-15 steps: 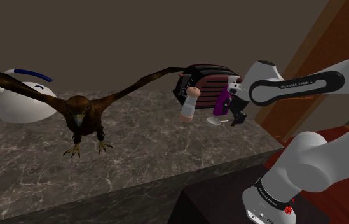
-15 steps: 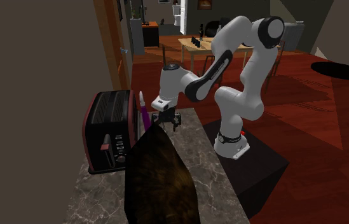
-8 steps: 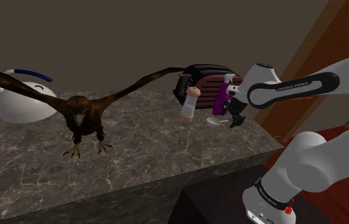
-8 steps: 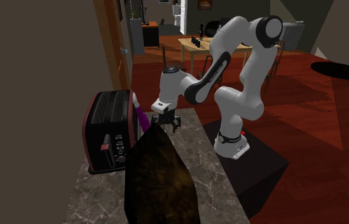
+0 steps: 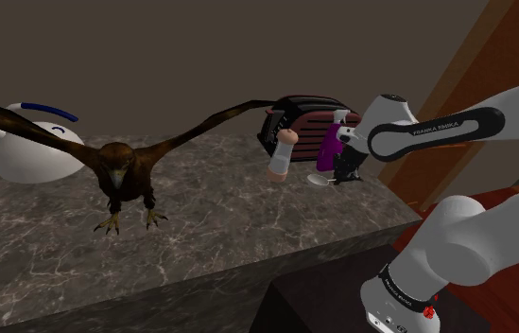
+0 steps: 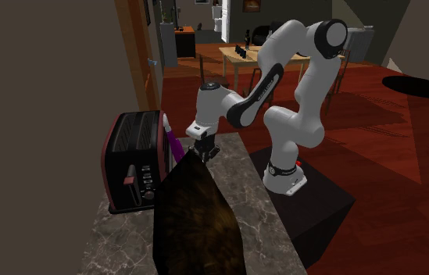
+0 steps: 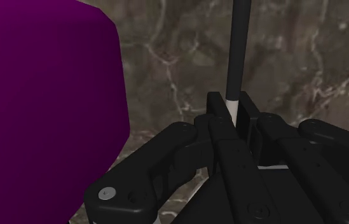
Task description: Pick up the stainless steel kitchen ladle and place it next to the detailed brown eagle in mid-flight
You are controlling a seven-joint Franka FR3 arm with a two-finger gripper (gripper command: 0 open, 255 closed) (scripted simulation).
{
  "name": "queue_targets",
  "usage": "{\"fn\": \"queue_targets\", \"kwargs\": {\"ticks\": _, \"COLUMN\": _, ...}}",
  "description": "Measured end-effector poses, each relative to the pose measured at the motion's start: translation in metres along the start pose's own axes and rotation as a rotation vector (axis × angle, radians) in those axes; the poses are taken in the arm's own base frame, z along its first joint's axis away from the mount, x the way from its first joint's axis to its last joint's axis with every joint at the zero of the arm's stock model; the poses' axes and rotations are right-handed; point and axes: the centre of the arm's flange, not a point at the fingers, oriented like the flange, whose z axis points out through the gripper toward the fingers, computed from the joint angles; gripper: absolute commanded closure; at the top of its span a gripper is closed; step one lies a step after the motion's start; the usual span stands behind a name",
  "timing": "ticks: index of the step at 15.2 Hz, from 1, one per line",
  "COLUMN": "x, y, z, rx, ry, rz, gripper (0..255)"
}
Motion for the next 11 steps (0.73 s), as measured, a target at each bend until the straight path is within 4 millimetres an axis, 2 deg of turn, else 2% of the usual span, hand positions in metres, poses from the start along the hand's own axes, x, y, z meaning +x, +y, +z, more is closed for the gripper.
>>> {"fn": "queue_targets", "kwargs": {"ticks": 4, "x": 0.0, "y": 0.0, "z": 0.0, "rx": 0.0, "ry": 0.0, "rz": 0.0, "gripper": 255}}
{"fn": "queue_targets", "kwargs": {"ticks": 11, "x": 0.0, "y": 0.004, "z": -0.031, "rx": -0.001, "ry": 0.0, "rz": 0.0, "gripper": 255}}
